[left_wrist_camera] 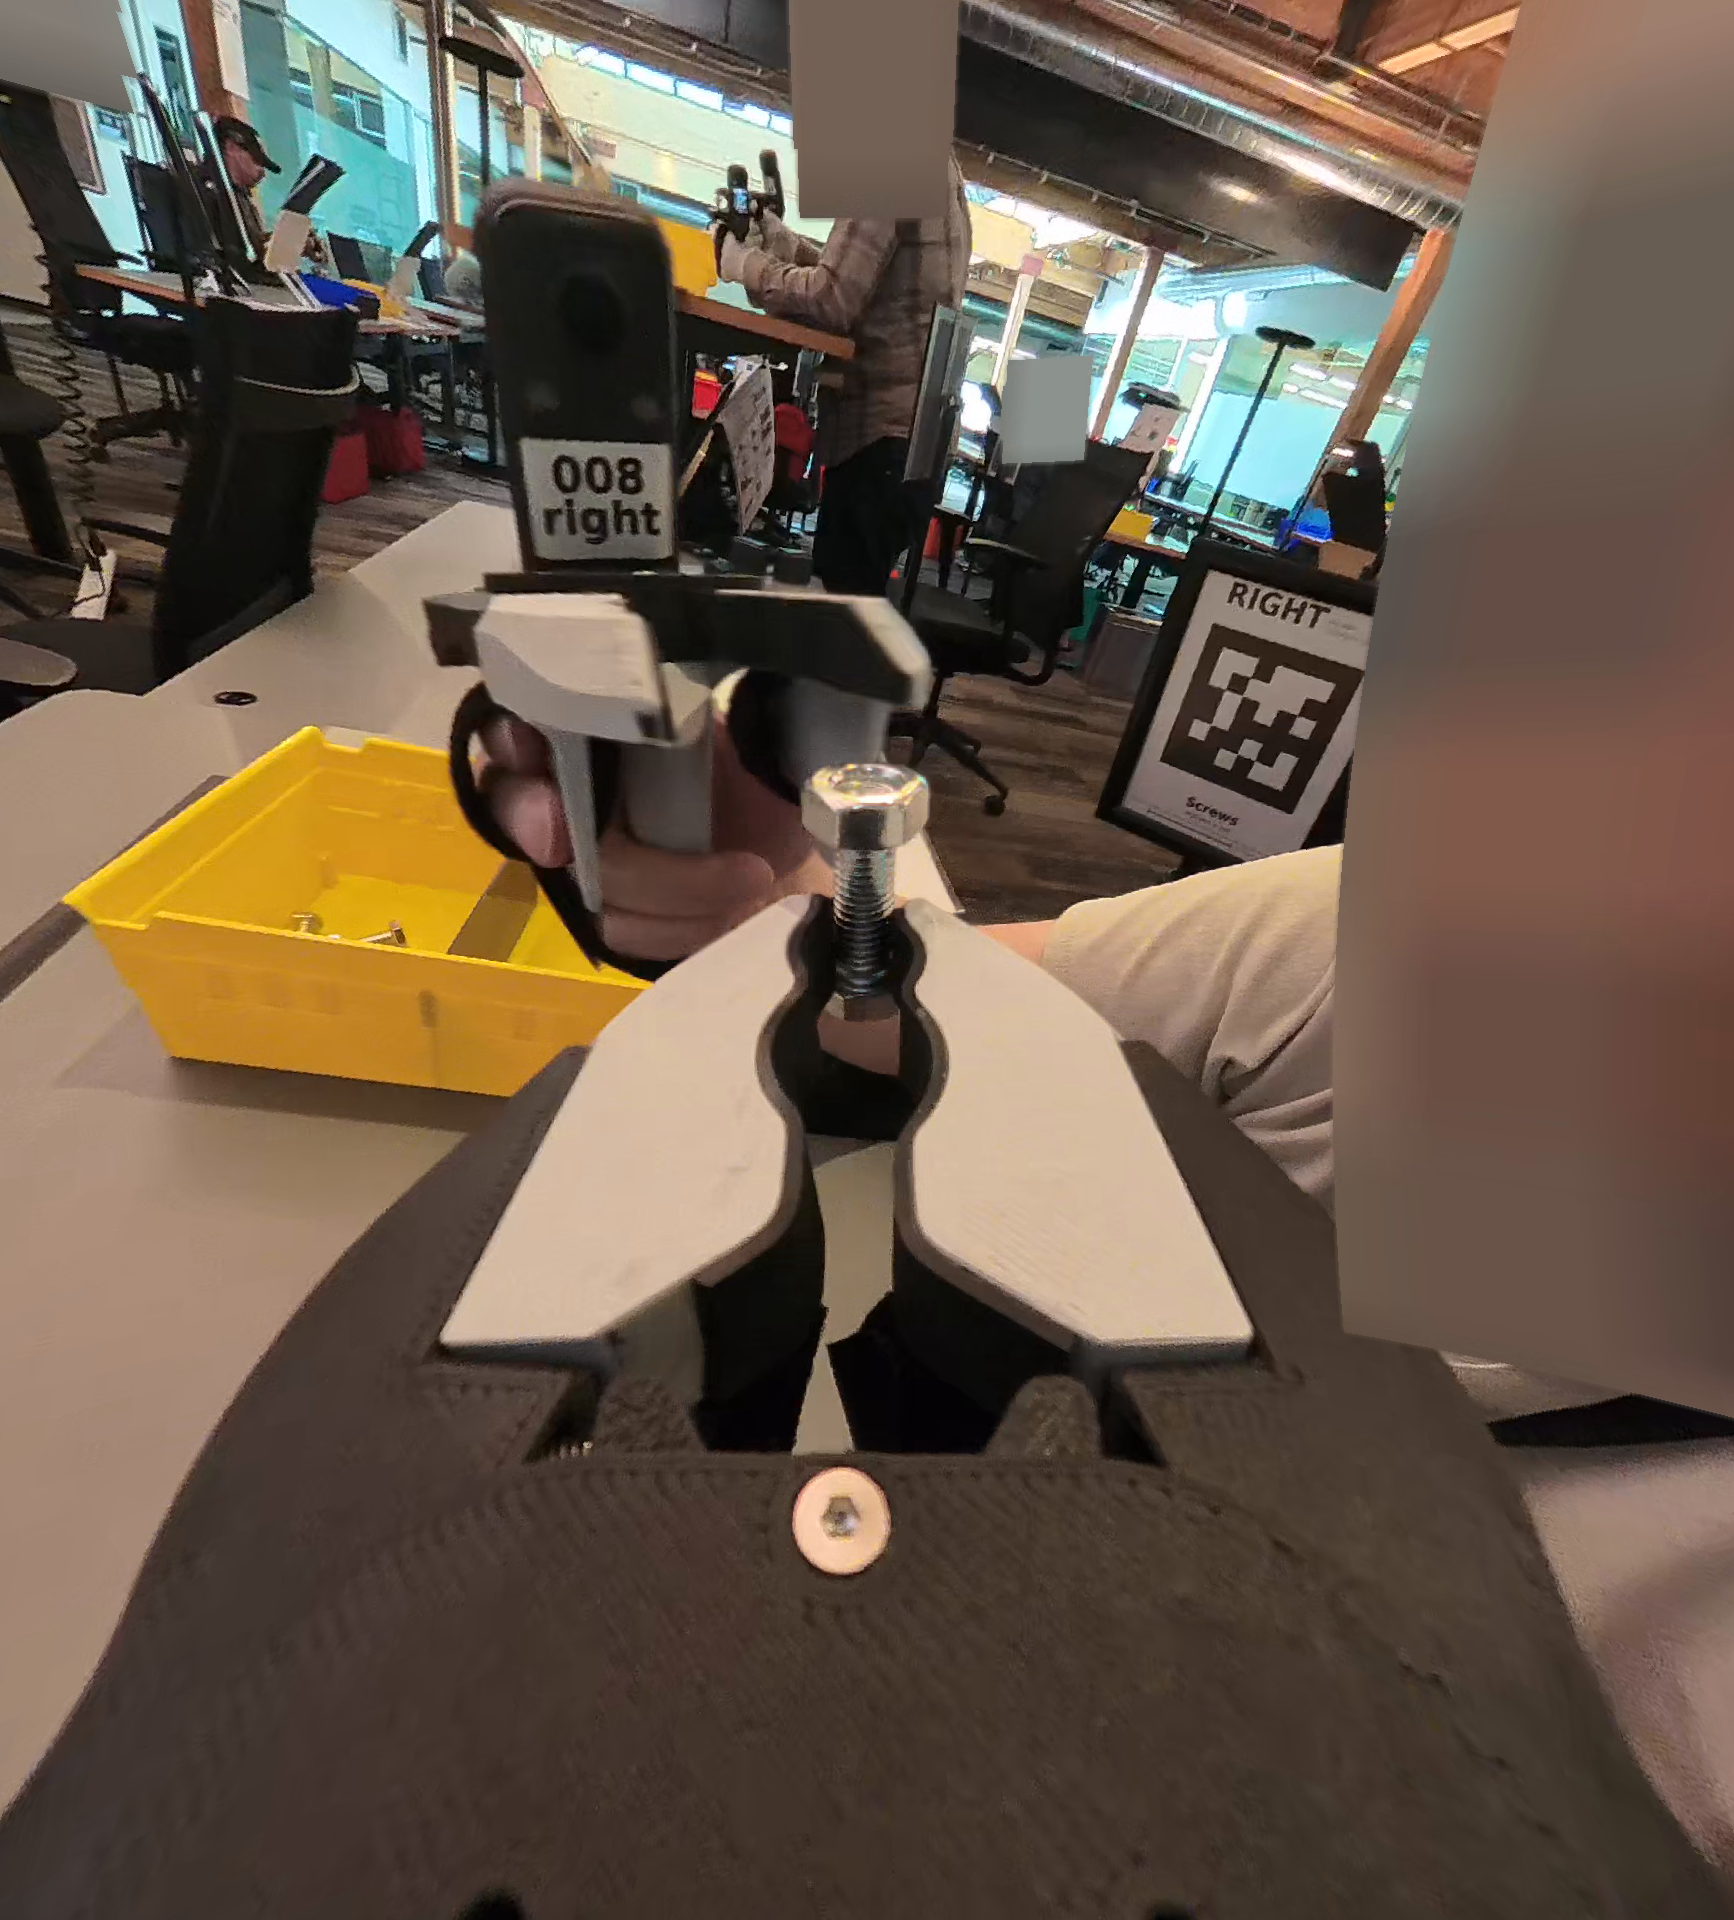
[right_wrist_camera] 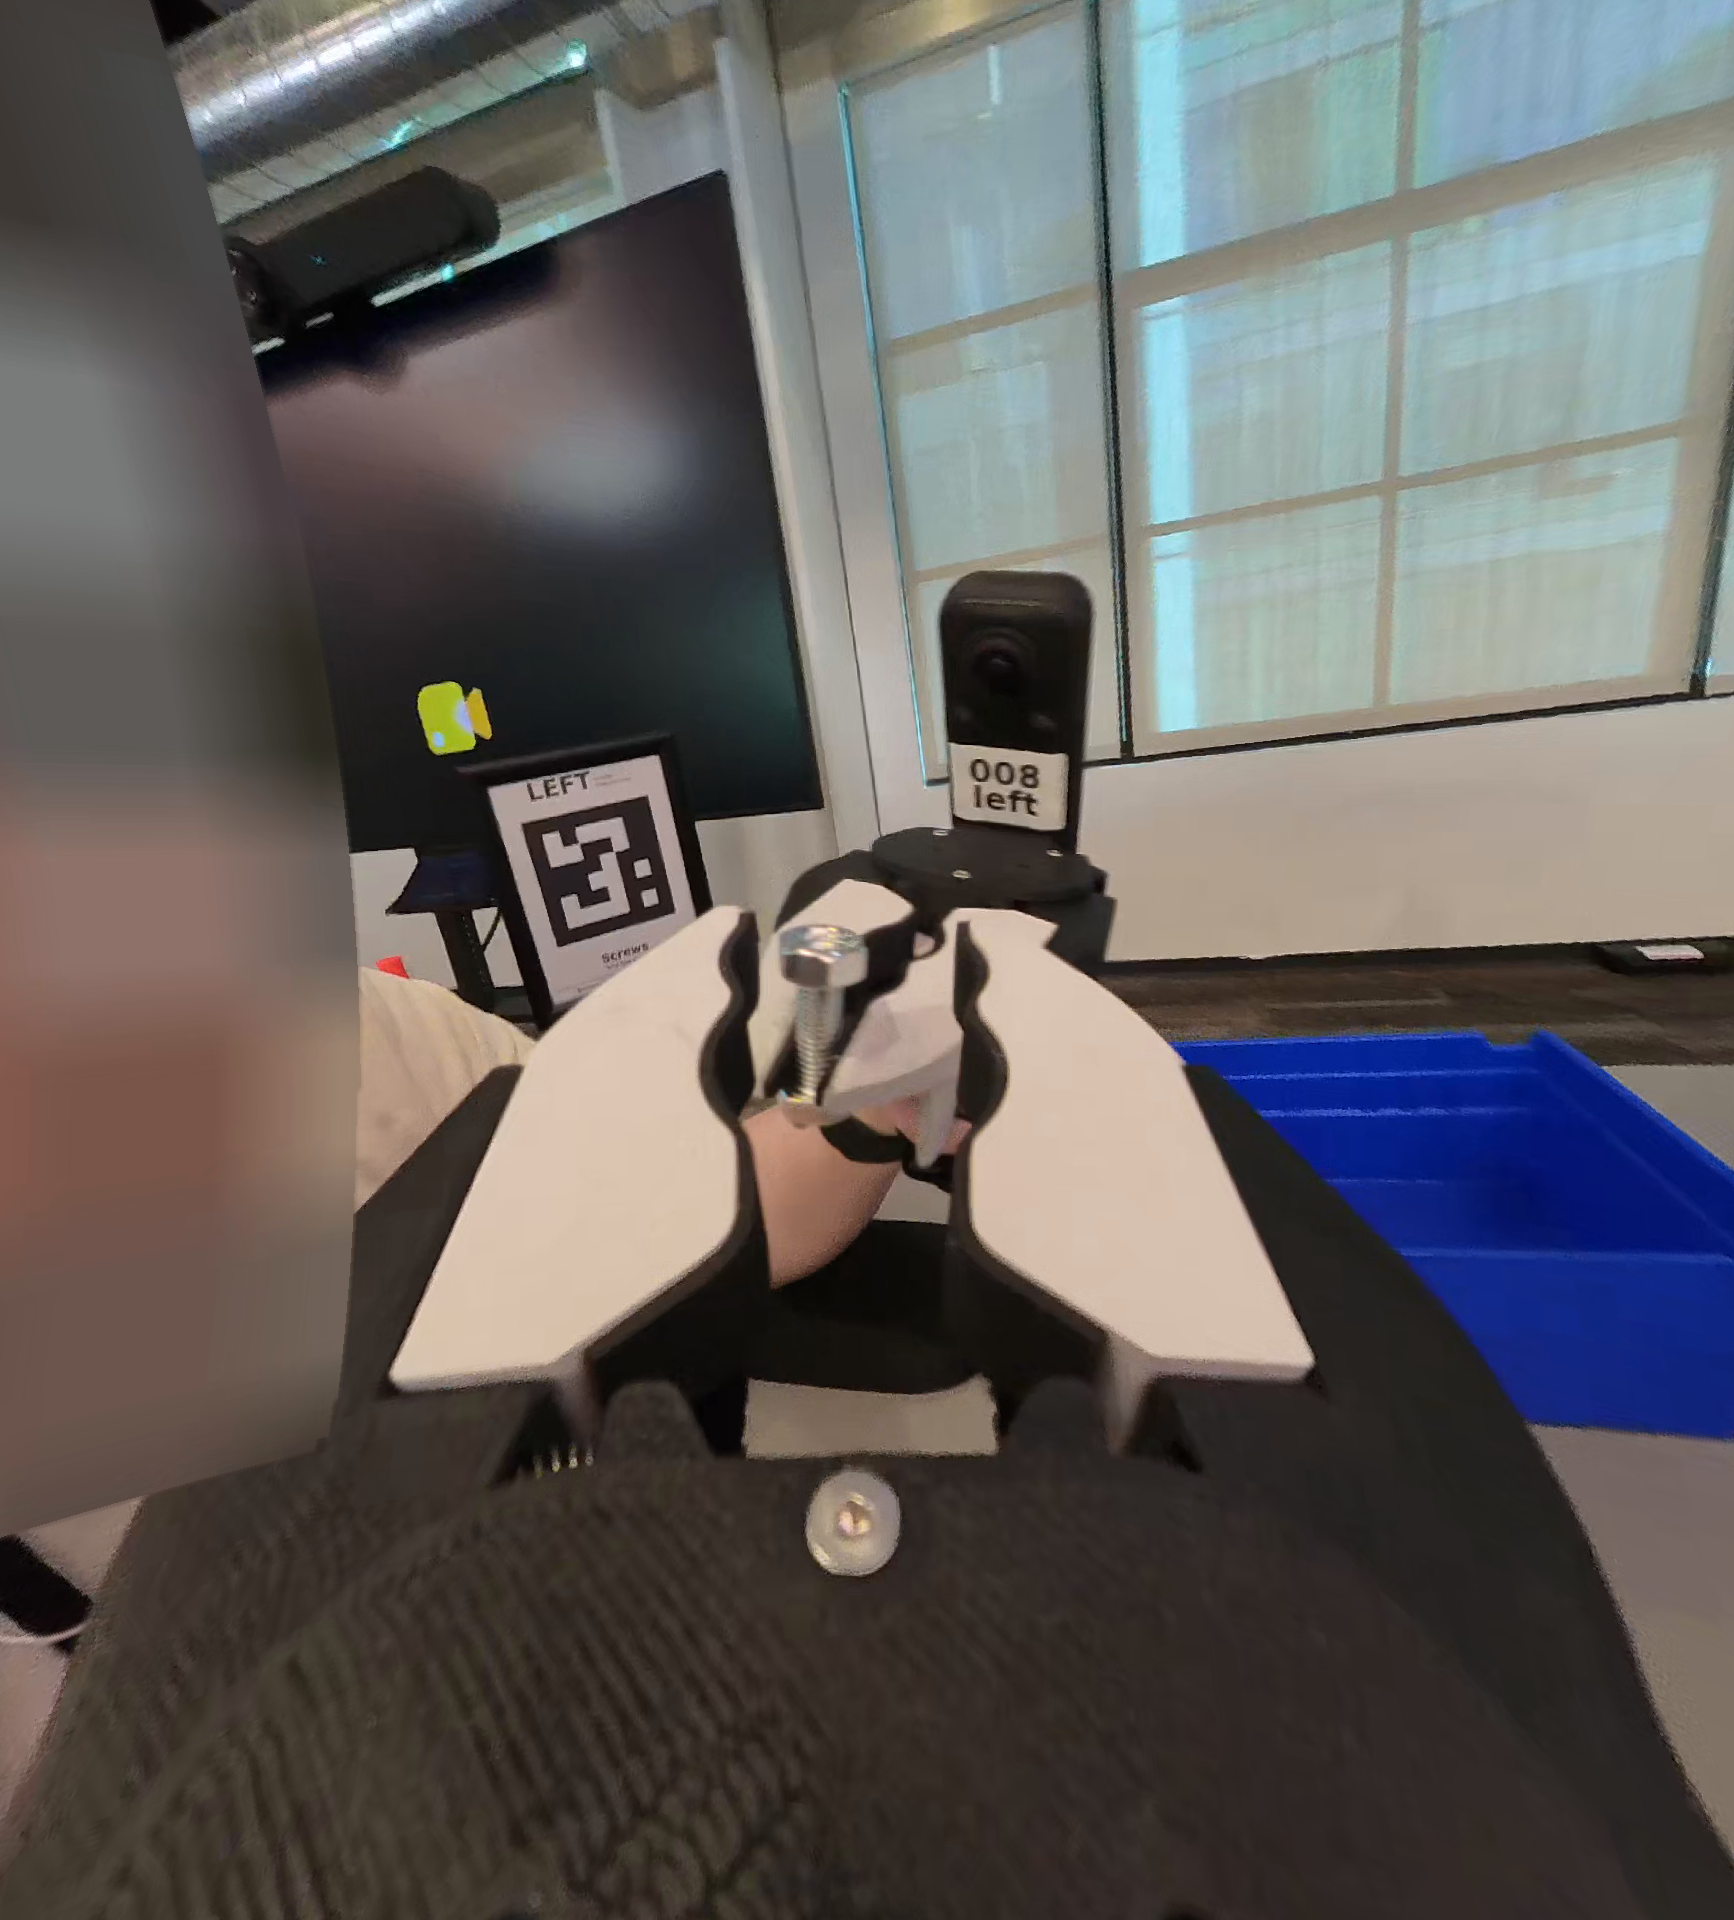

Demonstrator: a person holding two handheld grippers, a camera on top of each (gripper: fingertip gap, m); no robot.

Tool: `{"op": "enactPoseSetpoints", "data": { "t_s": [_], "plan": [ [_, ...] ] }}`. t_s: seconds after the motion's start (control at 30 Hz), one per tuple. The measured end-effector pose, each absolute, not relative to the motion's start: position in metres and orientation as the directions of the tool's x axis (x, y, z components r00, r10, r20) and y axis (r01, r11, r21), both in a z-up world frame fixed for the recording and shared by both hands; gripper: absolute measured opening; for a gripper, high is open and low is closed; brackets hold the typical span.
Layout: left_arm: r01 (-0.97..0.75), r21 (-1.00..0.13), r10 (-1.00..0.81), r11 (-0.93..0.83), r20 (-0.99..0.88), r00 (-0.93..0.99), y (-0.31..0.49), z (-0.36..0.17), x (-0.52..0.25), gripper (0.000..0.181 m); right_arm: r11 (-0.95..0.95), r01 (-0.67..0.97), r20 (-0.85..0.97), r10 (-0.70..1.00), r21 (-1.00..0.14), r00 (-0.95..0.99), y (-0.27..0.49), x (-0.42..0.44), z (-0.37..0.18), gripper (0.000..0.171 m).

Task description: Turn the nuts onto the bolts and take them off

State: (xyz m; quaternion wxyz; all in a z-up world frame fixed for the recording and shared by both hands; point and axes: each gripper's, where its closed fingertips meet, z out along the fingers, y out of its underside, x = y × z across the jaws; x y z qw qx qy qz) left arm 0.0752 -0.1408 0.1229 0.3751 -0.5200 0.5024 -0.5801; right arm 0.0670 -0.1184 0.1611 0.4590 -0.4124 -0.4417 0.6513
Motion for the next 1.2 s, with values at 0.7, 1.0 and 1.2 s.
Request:
{"op": "enactPoseSetpoints", "data": {
  "t_s": [0.7, 1.0, 1.2],
  "plan": [
    [-0.121, -0.992, -0.981, 0.023, -0.045, 0.187, -0.099, 0.117, 0.074, 0.009, 0.057, -0.183, 0.041, 0.995, -0.981, 0.092, -0.098, 0.057, 0.154, 0.043],
    [-0.148, -0.982, -0.947, 0.118, -0.156, 0.280, -0.094, 0.120, 0.073, 0.010, 0.265, -0.077, 0.226, 0.916, -0.961, 0.331, -0.092, 0.051, 0.152, 0.034],
    [-0.153, -0.983, -0.970, 0.103, -0.133, 0.205, -0.103, 0.120, 0.073, 0.010, 0.250, -0.090, 0.225, 0.949, -0.964, 0.223, -0.106, 0.048, 0.149, 0.020]
  ]
}}
